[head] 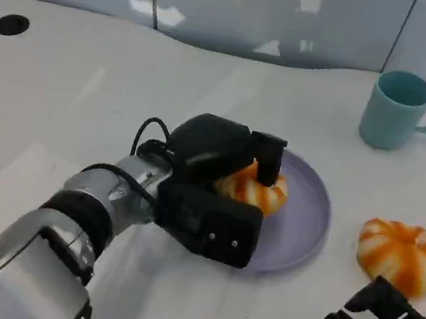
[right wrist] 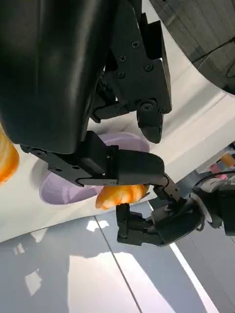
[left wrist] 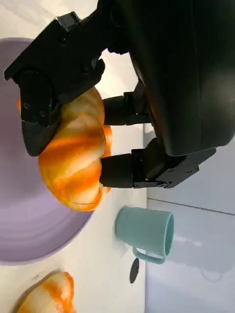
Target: Grasp the bread from the table and place it into the plate.
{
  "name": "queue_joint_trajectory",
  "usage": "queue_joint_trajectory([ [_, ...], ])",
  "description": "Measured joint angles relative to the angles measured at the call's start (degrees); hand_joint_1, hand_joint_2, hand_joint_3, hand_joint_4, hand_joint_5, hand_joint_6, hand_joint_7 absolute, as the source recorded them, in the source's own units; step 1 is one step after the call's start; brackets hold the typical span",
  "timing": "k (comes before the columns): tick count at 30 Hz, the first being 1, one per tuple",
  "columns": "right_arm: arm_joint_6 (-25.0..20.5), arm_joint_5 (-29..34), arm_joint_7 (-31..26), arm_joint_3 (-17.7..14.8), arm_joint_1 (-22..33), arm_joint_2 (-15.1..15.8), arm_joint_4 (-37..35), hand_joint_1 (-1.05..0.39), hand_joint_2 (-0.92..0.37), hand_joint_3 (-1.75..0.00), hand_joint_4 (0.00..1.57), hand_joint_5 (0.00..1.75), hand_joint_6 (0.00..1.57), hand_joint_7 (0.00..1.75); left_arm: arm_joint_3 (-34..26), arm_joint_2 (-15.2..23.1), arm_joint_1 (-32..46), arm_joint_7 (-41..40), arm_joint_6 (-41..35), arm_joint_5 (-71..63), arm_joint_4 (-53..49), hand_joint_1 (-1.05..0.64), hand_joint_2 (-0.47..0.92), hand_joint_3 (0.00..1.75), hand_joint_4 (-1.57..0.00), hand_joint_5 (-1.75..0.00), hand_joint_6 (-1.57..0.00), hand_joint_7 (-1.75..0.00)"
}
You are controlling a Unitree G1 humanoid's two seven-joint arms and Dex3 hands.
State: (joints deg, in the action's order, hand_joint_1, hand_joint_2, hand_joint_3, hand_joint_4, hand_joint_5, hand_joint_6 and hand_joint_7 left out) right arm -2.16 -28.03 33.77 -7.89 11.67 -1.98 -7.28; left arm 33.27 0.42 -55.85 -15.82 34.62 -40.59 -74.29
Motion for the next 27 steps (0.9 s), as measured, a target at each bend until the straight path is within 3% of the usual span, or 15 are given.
queue_joint_trajectory([
  [1, 0.0, 0.0, 0.0, 0.0, 0.0, 0.0, 0.0, -0.65, -0.92, -0.19, 0.77, 1.63, 0.63, 1.41, -0.6, -0.1, 0.1, 1.7, 0.0, 1.1, 0.0, -0.27, 0.8, 0.52, -0.63, -1.26, -0.73, -0.83],
  [3, 0.0, 0.0, -0.1, 0.0, 0.0, 0.0, 0.0, -0.65, -0.92, -0.19, 0.76, 1.63, 0.63, 1.41, -2.1, -0.4, 0.2, 5.6, 0.0, 3.1, 0.0, -0.28, 0.89, 0.32, -0.61, -1.19, -0.74, -0.68],
  [4, 0.0, 0.0, -0.1, 0.0, 0.1, 0.0, 0.0, -0.65, -0.92, -0.19, 0.76, 1.63, 0.63, 1.41, -2.5, -0.5, 0.2, 6.9, 0.0, 3.8, 0.0, -0.34, 0.91, 0.23, -0.44, -0.98, -0.57, -0.46],
  [7, 0.0, 0.0, -0.3, 0.1, 0.3, 0.0, 0.3, -0.66, -0.92, -0.18, 0.76, 1.64, 0.62, 1.41, -2.5, -0.5, 0.2, 9.6, 0.5, 3.9, 0.0, -0.48, 0.92, 0.16, -0.28, -0.65, -0.43, -0.19],
  [9, 0.0, 0.0, -0.3, 0.1, 0.4, 0.0, 0.3, -0.66, -0.92, -0.18, 0.76, 1.64, 0.62, 1.42, -2.3, -0.4, 0.2, 10.5, 0.6, 3.8, 0.0, -0.61, 0.92, 0.19, -0.19, -0.53, -0.33, -0.1],
  [15, -0.5, 0.0, -0.8, 0.2, 0.5, -0.1, 0.9, -0.67, -0.92, -0.18, 0.76, 1.64, 0.63, 1.42, -0.6, 0.2, 0.0, 12.3, -0.4, 2.5, 0.1, -0.78, 0.92, 0.26, -0.01, -0.42, -0.22, -0.02],
  [27, -1.0, -1.0, -0.1, 0.0, 0.1, -0.1, 0.0, -0.66, -0.92, -0.16, 0.79, 1.59, 0.67, 1.35, 1.1, 1.8, -0.2, 11.4, -1.7, -0.5, 0.8, -0.88, 0.92, 0.3, 0.0, -0.39, -0.21, -0.02],
])
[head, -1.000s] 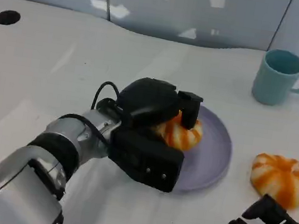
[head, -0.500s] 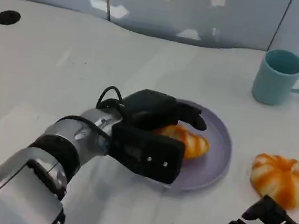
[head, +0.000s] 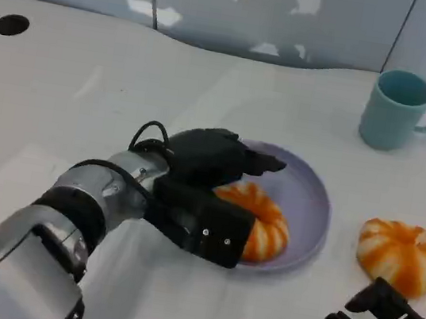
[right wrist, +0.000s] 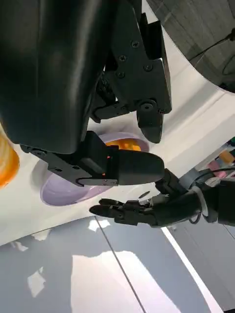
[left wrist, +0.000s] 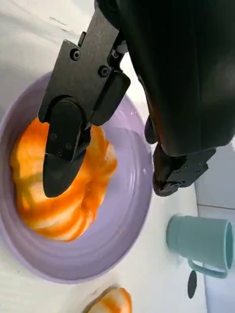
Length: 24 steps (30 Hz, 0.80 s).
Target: Grasp the bread from the table and place it into the plate.
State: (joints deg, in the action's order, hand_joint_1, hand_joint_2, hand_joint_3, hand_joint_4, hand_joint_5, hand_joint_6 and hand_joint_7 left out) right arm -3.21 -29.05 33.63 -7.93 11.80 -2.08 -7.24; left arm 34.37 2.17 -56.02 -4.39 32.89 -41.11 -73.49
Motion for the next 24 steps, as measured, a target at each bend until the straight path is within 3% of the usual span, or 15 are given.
queue_joint_trajectory([
  [5, 0.0, -0.1, 0.0, 0.0, -0.1, 0.0, 0.0, -0.67, -0.92, -0.17, 0.77, 1.62, 0.64, 1.37, -4.7, 0.8, 0.4, 1.4, 3.0, 5.3, 0.5, -0.85, 0.92, 0.25, -0.03, -0.43, -0.27, -0.05],
  [11, 0.3, 0.0, 0.0, -0.1, -0.2, 0.3, 0.0, -0.67, -0.92, -0.17, 0.77, 1.63, 0.64, 1.39, -16.1, 1.1, 4.8, 12.2, 6.4, 19.8, 2.1, -0.82, 0.92, 0.24, -0.03, -0.45, -0.28, -0.05],
  [13, 0.2, 0.0, 0.0, 0.0, -0.3, 0.3, -0.1, -0.66, -0.92, -0.17, 0.76, 1.62, 0.64, 1.38, -18.3, 1.0, 6.2, 15.8, 6.4, 22.7, 2.7, -0.81, 0.92, 0.25, -0.13, -0.51, -0.32, -0.07],
  [18, 0.4, -0.2, 0.3, -0.4, -0.7, 0.3, -0.8, -0.66, -0.92, -0.18, 0.77, 1.61, 0.65, 1.37, -29.9, 0.0, 12.5, 30.6, 5.6, 40.5, 8.2, -0.79, 0.92, 0.26, -0.17, -0.54, -0.35, -0.07],
  [20, 0.5, -0.2, 0.4, -0.5, -0.9, 0.3, -1.1, -0.65, -0.92, -0.19, 0.76, 1.62, 0.65, 1.38, -32.1, -0.3, 14.1, 34.6, 4.2, 44.0, 10.0, -0.69, 0.92, 0.21, -0.25, -0.6, -0.45, -0.1],
  [24, 0.7, -0.2, 0.4, -0.5, -1.4, 0.3, -1.6, -0.65, -0.92, -0.18, 0.77, 1.61, 0.66, 1.37, -38.6, -2.3, 19.3, 43.9, -2.4, 56.2, 17.3, -0.66, 0.92, 0.21, -0.47, -0.72, -0.62, -0.17],
])
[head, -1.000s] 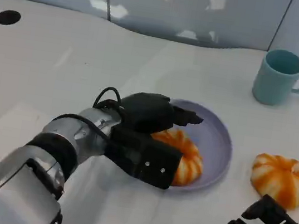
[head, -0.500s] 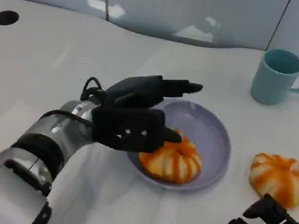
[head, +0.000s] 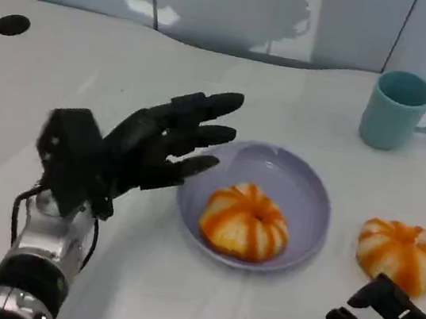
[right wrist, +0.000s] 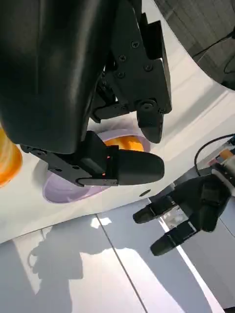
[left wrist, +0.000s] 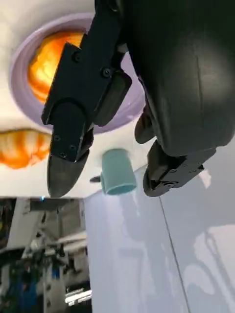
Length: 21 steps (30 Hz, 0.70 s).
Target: Grasp the bread from the table and place it into the plate.
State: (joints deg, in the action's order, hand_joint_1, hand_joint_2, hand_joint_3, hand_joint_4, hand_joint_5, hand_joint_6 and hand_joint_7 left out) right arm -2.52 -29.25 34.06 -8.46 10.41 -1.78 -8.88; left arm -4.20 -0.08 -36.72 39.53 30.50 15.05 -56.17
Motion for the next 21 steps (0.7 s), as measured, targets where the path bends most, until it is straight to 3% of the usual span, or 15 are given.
queue_joint_trajectory([
  [6, 0.5, 0.0, 0.2, -0.5, -0.1, 0.1, -0.7, -0.66, -0.92, -0.18, 0.77, 1.6, 0.67, 1.35, -4.6, -1.8, 12.4, 4.9, -18.8, 12.3, 15.2, -0.63, 0.92, 0.23, -0.54, -0.77, -0.69, -0.19],
  [7, 0.5, 0.0, 0.2, -0.5, -0.2, 0.1, -0.7, -0.66, -0.92, -0.19, 0.77, 1.6, 0.66, 1.34, -4.8, -1.8, 13.2, 4.9, -20.3, 12.9, 16.6, -0.6, 0.92, 0.3, -0.5, -1.24, -0.62, -0.7],
  [8, 0.5, 0.0, 0.4, -0.5, -0.5, 0.1, -0.9, -0.66, -0.92, -0.19, 0.77, 1.6, 0.66, 1.34, -5.1, -1.8, 14.3, 4.7, -22.4, 13.9, 19.2, -0.59, 0.92, 0.33, -0.46, -1.43, -0.52, -1.02],
  [9, 0.6, 0.0, 0.6, -0.5, -0.6, 0.1, -1.0, -0.66, -0.92, -0.19, 0.77, 1.6, 0.66, 1.35, -5.8, -2.1, 16.0, 4.4, -24.9, 16.1, 22.6, -0.58, 0.92, 0.35, -0.45, -1.62, -0.47, -1.25],
  [10, 0.7, 0.0, 0.8, -0.6, -0.7, 0.1, -1.2, -0.66, -0.92, -0.19, 0.77, 1.6, 0.66, 1.35, -6.6, -2.5, 17.7, 3.9, -27.3, 18.1, 25.7, -0.58, 0.92, 0.36, -0.44, -1.68, -0.45, -1.34],
  [15, 1.1, 0.1, 1.0, -1.2, -1.0, 0.2, -2.5, -0.65, -0.92, -0.2, 0.78, 1.6, 0.67, 1.35, -8.4, -2.8, 24.7, 1.2, -36.3, 22.4, 34.1, -0.55, 0.92, 0.38, -0.55, -1.74, -0.45, -1.5],
  [18, 1.5, 0.1, 1.0, -1.2, -1.5, 0.1, -2.7, -0.66, -0.92, -0.19, 0.78, 1.6, 0.67, 1.36, -9.0, -2.8, 26.8, 0.0, -38.3, 22.7, 36.8, -0.52, 0.92, 0.41, -0.7, -1.75, -0.5, -1.64],
  [21, 1.5, 0.5, 0.9, -1.2, -1.7, 0.2, -2.7, -0.67, -0.92, -0.18, 0.78, 1.6, 0.66, 1.37, -9.2, -2.9, 29.5, -1.4, -38.3, 22.2, 38.4, -0.51, 0.92, 0.4, -0.75, -1.75, -0.51, -1.71],
])
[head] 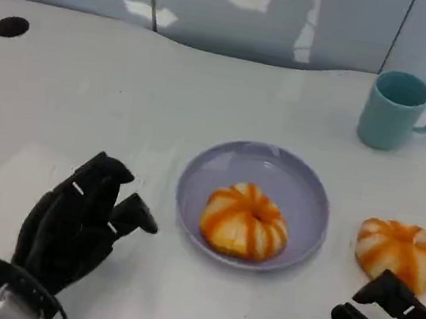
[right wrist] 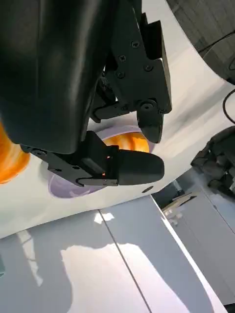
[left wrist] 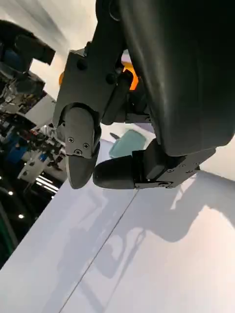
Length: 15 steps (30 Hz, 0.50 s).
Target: Grasp the bread from the table and place it into the plate.
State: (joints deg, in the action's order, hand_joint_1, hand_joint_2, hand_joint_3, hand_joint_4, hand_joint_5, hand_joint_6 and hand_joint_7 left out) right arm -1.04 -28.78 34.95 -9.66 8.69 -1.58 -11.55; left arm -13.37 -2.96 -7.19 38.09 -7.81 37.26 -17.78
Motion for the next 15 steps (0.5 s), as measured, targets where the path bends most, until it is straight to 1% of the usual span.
queue_joint_trajectory([
  [3, 0.0, 0.1, -0.1, -0.1, 0.0, 0.2, 0.0, -0.67, -0.92, -0.18, 0.78, 1.61, 0.65, 1.37, -0.2, 0.0, 1.6, -0.5, 0.5, -1.0, -0.5, -0.5, 0.92, 0.39, -0.8, -1.75, -0.54, -1.74],
  [6, 0.0, 0.1, 0.0, -0.1, 0.0, 0.3, 0.0, -0.66, -0.92, -0.21, 0.77, 1.61, 0.64, 1.38, -0.6, 0.1, 1.7, -0.5, 3.4, -2.7, -2.4, -0.5, 0.92, 0.36, -0.83, -1.75, -0.55, -1.75],
  [10, 0.0, 0.1, 0.1, -0.4, 0.1, 0.7, -0.1, -0.66, -0.92, -0.21, 0.77, 1.61, 0.63, 1.39, -0.8, 0.0, 1.7, -0.5, 5.2, -3.0, -4.8, -0.5, 0.92, 0.35, -0.82, -1.75, -0.55, -1.75],
  [15, 0.0, 0.0, 0.1, -0.6, 0.4, 0.8, -0.1, -0.66, -0.92, -0.2, 0.77, 1.6, 0.64, 1.38, -1.0, -0.1, 1.7, 0.0, 4.4, -2.4, -5.7, -0.48, 0.92, 0.32, -0.82, -1.75, -0.56, -1.75],
])
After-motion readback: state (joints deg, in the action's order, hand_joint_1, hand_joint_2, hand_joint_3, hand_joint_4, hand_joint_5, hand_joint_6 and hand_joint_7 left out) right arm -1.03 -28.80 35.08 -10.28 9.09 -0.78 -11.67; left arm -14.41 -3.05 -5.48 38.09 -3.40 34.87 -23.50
